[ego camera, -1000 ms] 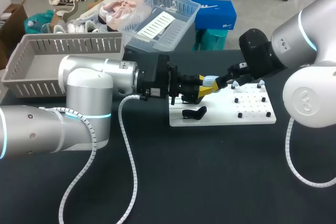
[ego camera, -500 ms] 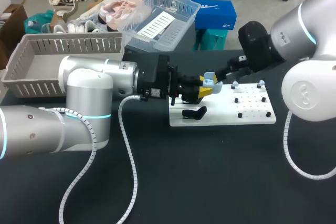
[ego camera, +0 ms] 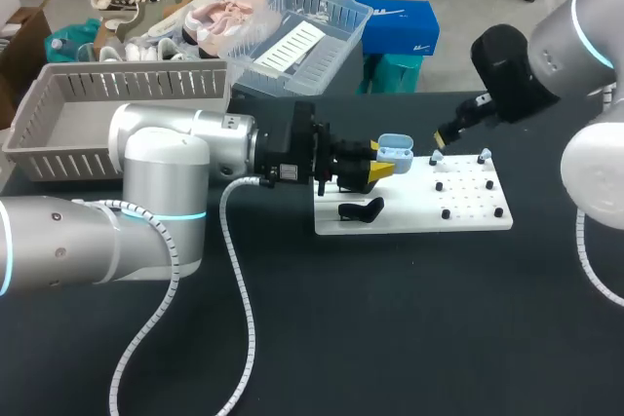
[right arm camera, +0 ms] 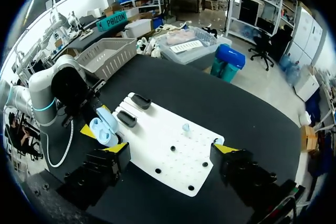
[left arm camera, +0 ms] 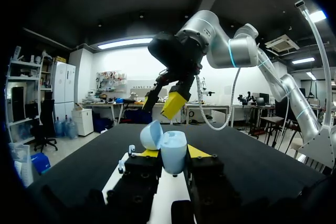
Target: Pick up each earbud case from the left stands, insert the matching earbuds, close the lid, and place the case in the box.
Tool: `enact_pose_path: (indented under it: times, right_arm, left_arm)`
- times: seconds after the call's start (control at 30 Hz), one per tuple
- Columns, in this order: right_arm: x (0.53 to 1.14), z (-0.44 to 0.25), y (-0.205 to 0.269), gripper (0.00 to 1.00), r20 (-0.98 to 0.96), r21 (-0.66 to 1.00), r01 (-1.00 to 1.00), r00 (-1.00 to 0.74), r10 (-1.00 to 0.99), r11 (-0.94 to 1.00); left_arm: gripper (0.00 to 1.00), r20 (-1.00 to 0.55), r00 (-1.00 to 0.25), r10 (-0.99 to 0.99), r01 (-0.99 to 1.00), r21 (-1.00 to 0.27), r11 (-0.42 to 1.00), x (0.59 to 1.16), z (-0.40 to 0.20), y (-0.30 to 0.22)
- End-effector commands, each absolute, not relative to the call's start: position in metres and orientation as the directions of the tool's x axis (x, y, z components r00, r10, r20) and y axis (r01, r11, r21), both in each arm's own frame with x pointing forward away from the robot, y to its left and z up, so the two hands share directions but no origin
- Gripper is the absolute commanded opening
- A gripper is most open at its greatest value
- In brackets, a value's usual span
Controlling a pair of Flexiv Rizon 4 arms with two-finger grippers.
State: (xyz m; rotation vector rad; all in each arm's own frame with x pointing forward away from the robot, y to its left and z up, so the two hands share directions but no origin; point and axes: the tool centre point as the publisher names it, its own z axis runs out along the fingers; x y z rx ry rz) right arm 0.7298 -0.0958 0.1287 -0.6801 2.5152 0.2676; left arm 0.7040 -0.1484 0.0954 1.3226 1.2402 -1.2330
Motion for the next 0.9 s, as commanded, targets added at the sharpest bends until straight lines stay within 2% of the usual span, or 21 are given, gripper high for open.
enact_pose_path:
  times: [0.03,0.37,0.43,0.5,0.57,0.6,0.63,0.67,0.9]
  right_arm:
    - [0.722,0.125,-0.109,1.0,-0.506,-0.122,-0.421,-0.752,-0.421,0.899]
    - [0.737,0.089,-0.131,1.0,-0.401,-0.203,-0.413,-0.792,-0.46,0.888]
    - [0.742,0.083,-0.134,0.84,-0.394,-0.207,-0.41,-0.796,-0.46,0.888]
    - [0.746,0.079,-0.135,0.83,-0.384,-0.201,-0.411,-0.802,-0.457,0.889]
    - [0.75,0.075,-0.136,0.87,-0.376,-0.188,-0.41,-0.81,-0.451,0.893]
    - [0.752,0.073,-0.137,0.84,-0.37,-0.185,-0.411,-0.812,-0.45,0.893]
    - [0.754,0.071,-0.138,0.76,-0.367,-0.184,-0.411,-0.814,-0.451,0.893]
    - [0.756,0.069,-0.139,0.74,-0.364,-0.183,-0.411,-0.816,-0.45,0.893]
    - [0.769,0.055,-0.149,0.72,-0.328,-0.19,-0.407,-0.831,-0.448,0.894]
  left_arm:
    - [0.0,-0.997,-0.006,0.081,0.997,-0.012,-0.076,0.704,0.095,-0.149]
    - [0.0,-0.997,-0.006,0.081,0.997,-0.012,-0.076,0.704,0.095,-0.149]
    - [0.0,-0.997,-0.006,0.081,0.997,-0.012,-0.076,0.704,0.095,-0.149]
    - [0.0,-0.997,-0.006,0.081,0.997,-0.012,-0.076,0.704,0.095,-0.149]
    - [0.0,-0.997,-0.006,0.081,0.997,-0.012,-0.076,0.704,0.095,-0.149]
    - [0.0,-0.997,-0.006,0.081,0.997,-0.012,-0.076,0.704,0.095,-0.149]
    - [0.0,-0.997,-0.006,0.081,0.997,-0.012,-0.076,0.704,0.095,-0.149]
    - [0.0,-0.997,-0.006,0.081,0.997,-0.012,-0.076,0.704,0.095,-0.149]
    - [0.0,-0.997,-0.006,0.081,0.997,-0.012,-0.076,0.704,0.095,-0.149]
